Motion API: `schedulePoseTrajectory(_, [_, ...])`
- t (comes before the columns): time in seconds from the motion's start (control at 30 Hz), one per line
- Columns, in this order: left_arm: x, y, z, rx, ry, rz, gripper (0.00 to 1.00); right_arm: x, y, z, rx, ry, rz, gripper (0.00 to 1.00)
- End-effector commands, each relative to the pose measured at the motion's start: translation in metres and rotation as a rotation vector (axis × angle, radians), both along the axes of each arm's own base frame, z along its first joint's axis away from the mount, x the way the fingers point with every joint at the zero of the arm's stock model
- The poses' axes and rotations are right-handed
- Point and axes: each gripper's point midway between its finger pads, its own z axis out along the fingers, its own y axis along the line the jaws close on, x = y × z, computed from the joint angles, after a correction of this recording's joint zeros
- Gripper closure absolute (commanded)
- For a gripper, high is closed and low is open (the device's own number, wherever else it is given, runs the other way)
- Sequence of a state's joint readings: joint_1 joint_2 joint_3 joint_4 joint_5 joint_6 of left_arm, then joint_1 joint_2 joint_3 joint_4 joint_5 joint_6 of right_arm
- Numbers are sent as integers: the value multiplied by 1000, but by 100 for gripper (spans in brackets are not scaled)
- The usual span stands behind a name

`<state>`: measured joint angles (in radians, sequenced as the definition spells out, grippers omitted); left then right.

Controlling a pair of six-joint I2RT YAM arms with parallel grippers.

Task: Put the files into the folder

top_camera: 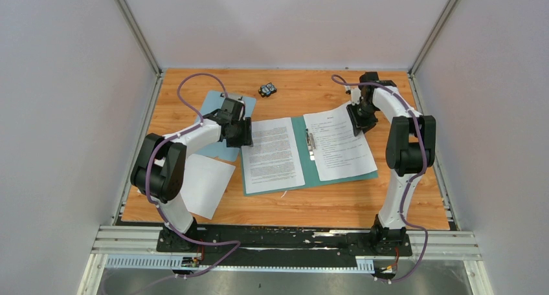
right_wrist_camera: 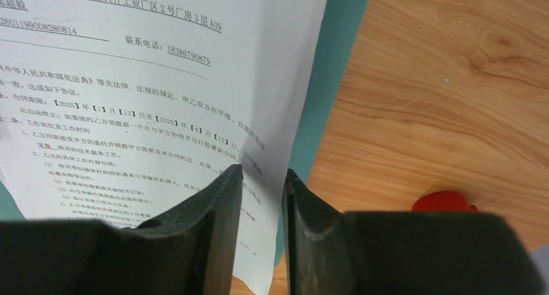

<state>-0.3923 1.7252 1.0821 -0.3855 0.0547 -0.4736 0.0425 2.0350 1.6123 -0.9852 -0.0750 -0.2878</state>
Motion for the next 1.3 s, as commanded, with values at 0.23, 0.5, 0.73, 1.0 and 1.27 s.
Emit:
schedulePoseTrajectory(0.23, [13, -13, 32, -67, -72, -13, 41, 10, 12, 70, 55, -129, -61, 55])
schedulePoseTrajectory(0.5, [14, -31, 54, -152, -126, -53, 42, 29, 76, 98, 254, -284, 48, 53])
schedulePoseTrajectory(0.73, [7, -36, 48, -180, -97, -68, 43, 44, 161, 88, 492, -346, 238, 43])
schedulePoseTrajectory(1.0, [-1, -36, 38, -191, -81, -69, 43, 52, 208, 59, 617, -266, 383, 42])
schedulePoseTrajectory(1.27, [-2, -34, 29, -176, -67, -78, 43, 53, 218, 33, 642, -200, 416, 41])
